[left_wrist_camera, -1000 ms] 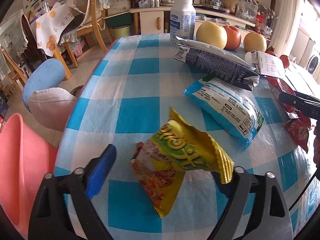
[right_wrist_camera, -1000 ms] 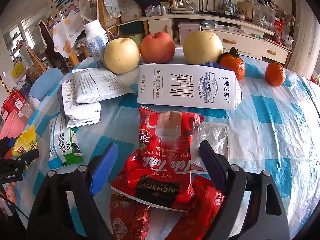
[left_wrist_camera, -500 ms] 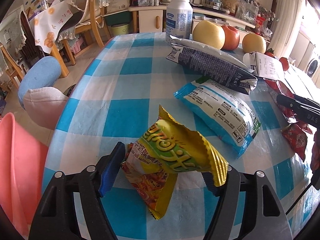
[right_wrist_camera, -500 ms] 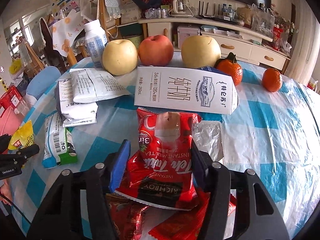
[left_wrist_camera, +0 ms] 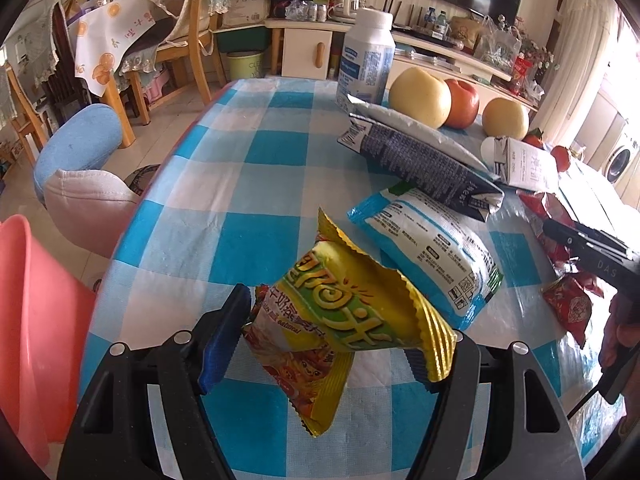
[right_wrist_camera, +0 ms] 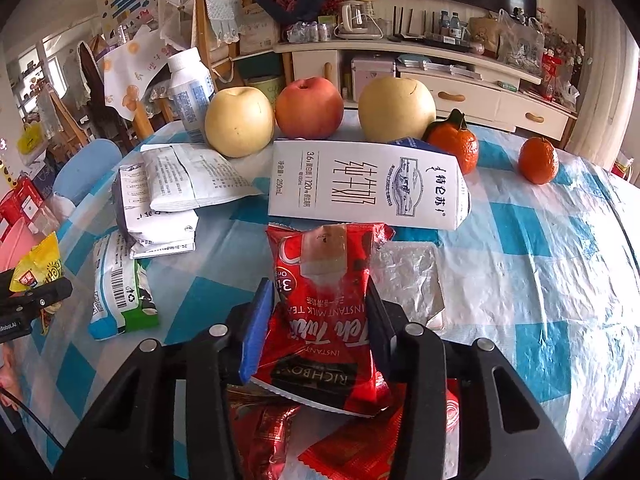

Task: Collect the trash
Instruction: 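Grasp the yellow chip bag with the left gripper while the right gripper grasps a red tea packet, then carry both packets to the pink bucket and open both grippers to drop them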

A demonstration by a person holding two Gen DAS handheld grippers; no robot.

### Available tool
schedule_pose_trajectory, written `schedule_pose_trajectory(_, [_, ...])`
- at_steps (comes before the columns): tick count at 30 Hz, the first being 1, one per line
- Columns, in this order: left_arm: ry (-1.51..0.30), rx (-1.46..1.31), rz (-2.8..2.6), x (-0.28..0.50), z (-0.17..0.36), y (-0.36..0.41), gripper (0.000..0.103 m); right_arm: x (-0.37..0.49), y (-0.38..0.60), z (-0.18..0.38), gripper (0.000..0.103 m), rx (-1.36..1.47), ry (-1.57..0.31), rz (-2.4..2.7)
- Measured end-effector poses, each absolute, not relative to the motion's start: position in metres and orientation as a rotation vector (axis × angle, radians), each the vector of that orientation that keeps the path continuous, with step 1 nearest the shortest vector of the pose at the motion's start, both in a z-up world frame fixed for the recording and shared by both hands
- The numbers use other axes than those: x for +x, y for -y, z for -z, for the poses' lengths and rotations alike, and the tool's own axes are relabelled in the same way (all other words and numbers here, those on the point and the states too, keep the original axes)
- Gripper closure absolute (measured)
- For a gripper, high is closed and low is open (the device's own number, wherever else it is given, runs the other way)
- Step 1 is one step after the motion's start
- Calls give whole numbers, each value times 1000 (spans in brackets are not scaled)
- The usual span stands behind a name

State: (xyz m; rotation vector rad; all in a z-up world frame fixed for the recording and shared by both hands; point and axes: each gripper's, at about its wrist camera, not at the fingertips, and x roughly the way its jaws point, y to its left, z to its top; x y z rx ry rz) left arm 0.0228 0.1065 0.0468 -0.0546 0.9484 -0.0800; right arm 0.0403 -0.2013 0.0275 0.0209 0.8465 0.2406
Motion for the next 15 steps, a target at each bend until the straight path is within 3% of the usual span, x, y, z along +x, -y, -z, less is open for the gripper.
schedule_pose_trajectory(15, [-869,-121,50,15,-72,-132,32,18,186,-54,61,26,-745,-281])
